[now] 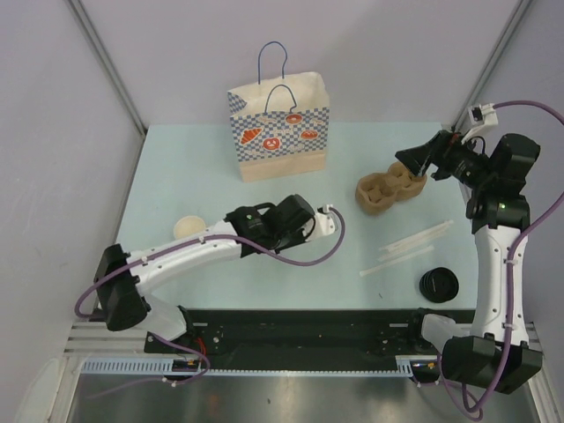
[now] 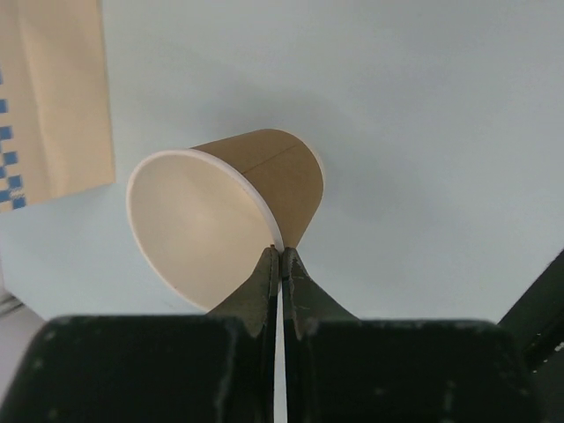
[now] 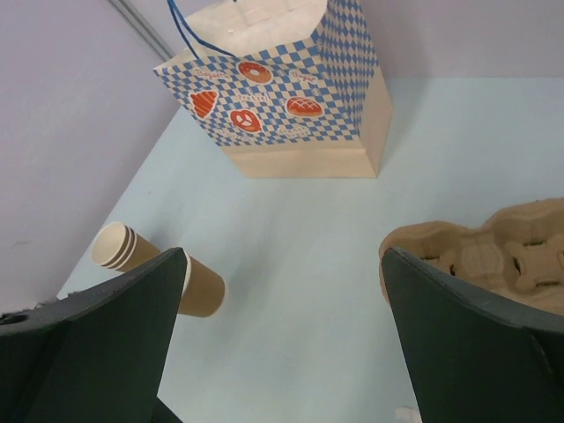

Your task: Pack the takeout coffee

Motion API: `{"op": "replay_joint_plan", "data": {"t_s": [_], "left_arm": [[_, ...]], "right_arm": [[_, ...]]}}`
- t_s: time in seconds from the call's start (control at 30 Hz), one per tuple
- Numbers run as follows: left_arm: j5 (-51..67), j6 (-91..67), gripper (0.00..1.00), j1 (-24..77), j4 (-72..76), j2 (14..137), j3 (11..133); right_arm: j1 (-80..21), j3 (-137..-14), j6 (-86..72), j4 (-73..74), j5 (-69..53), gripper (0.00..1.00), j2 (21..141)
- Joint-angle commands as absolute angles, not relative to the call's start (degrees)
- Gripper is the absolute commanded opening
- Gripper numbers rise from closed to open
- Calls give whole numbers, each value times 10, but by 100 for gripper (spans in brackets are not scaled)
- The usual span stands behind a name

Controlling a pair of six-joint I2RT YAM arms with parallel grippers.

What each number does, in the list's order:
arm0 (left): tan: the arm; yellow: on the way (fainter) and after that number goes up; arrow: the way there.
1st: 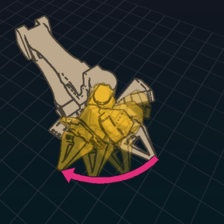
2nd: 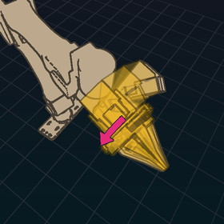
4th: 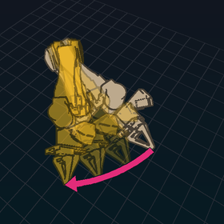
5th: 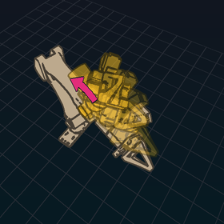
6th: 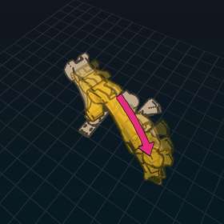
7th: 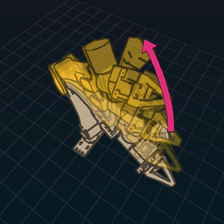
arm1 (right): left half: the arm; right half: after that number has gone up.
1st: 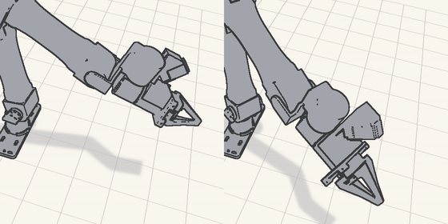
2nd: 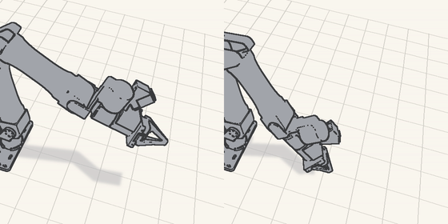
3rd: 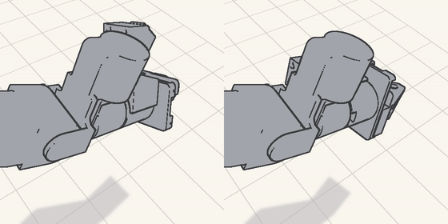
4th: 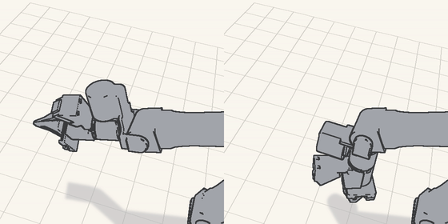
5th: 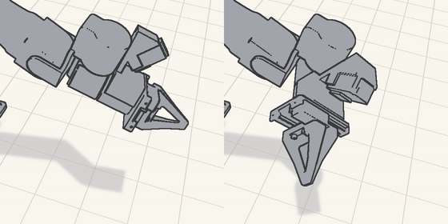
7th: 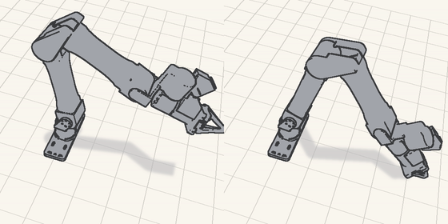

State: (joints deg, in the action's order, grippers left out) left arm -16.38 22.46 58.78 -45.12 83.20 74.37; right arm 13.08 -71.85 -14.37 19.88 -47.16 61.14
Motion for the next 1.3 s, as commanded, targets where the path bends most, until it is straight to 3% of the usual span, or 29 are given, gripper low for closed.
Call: {"op": "replay_joint_plan", "data": {"t_s": [0.0,0.43,0.53,0.57,0.63,0.73,0.97,1.27], "left_arm": [[-163,186,0,631,-384,859,707],[-178,153,2,666,-338,889,636],[-171,152,16,667,-339,889,642],[-169,149,28,668,-347,889,644],[-157,149,41,667,-357,883,656],[-145,148,55,668,-394,870,684],[-69,150,74,634,-495,807,794],[107,164,85,309,-585,721,845]], "right_arm": [[148,-705,-161,192,-499,100,610],[149,-687,-177,170,-510,100,626],[149,-686,-175,171,-508,100,625],[149,-686,-176,172,-508,100,624],[149,-686,-176,170,-509,100,624],[152,-684,-178,167,-512,100,624],[152,-682,-175,167,-517,100,624],[149,-682,-169,168,-522,100,636]]}}
